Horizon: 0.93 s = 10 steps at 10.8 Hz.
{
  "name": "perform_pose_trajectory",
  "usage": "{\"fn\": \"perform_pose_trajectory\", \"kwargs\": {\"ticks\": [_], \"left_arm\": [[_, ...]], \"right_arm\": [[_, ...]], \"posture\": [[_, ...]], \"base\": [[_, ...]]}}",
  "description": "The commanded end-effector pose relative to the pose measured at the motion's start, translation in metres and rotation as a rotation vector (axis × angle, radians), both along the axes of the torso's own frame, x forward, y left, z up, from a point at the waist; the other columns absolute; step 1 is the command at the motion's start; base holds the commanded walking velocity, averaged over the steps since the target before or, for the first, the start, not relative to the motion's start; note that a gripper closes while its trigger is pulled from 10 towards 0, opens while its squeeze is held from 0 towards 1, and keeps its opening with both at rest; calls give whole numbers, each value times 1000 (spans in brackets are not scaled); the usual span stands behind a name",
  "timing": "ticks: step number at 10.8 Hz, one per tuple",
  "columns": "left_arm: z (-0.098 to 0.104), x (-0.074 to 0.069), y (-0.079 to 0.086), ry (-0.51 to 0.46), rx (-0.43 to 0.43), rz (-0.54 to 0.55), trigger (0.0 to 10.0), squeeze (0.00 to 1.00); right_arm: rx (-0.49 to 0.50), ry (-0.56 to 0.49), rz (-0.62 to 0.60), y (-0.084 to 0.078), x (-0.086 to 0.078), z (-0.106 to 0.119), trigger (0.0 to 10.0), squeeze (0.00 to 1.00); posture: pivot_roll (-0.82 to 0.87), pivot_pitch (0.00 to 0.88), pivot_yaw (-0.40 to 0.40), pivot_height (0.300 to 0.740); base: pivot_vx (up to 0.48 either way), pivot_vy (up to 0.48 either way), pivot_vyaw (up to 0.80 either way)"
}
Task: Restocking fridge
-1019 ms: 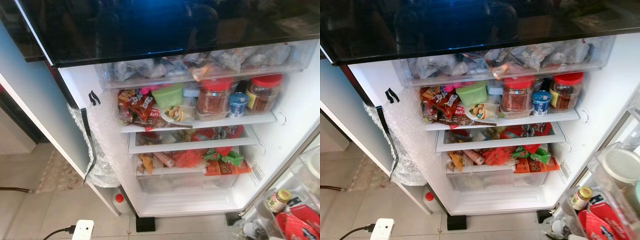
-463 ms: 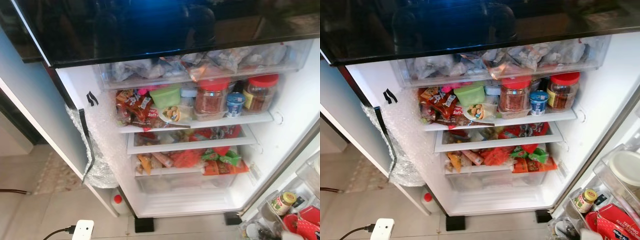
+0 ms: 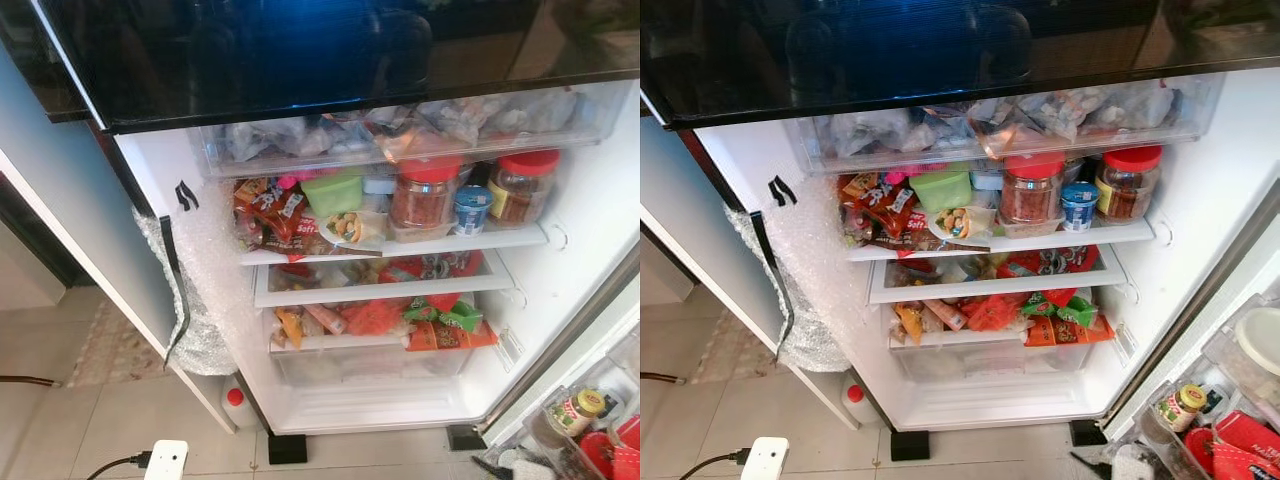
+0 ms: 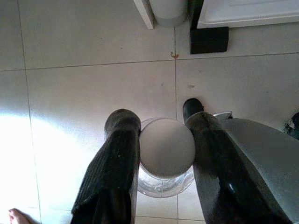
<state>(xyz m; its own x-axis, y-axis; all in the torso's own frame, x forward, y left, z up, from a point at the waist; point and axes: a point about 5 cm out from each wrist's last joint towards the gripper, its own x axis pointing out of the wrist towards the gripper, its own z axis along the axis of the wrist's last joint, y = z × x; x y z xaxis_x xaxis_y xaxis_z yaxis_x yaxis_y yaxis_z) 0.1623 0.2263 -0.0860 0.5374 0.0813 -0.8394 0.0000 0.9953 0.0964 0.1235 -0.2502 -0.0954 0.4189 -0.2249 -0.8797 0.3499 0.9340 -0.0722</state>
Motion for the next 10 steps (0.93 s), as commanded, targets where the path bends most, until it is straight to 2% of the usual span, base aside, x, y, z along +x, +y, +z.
{"fn": "perform_pose_trajectory", "kwargs": {"ticks": [1,4,7,10], "left_arm": [[-1,-4,2,18,11,-5,10000,0],[-2,-5,3,19,9,-4,10000,0],[-2,-5,3,19,10,-4,10000,0],[0,-2,4,14,12,-2,10000,0]], "right_arm": [[13,11,1,3,-2,-2,10000,0],[0,16,-26,-6,0,1,10000,0],[1,17,-25,-6,0,1,10000,0],[10,-2,-29,2,8,1,10000,0]], "posture": [[-157,0,73,740],[-148,0,73,740],[-148,0,73,740],[-127,0,78,740]], "base": [[0,0,0],[0,0,0],[0,0,0],[0,-95,0]]}}
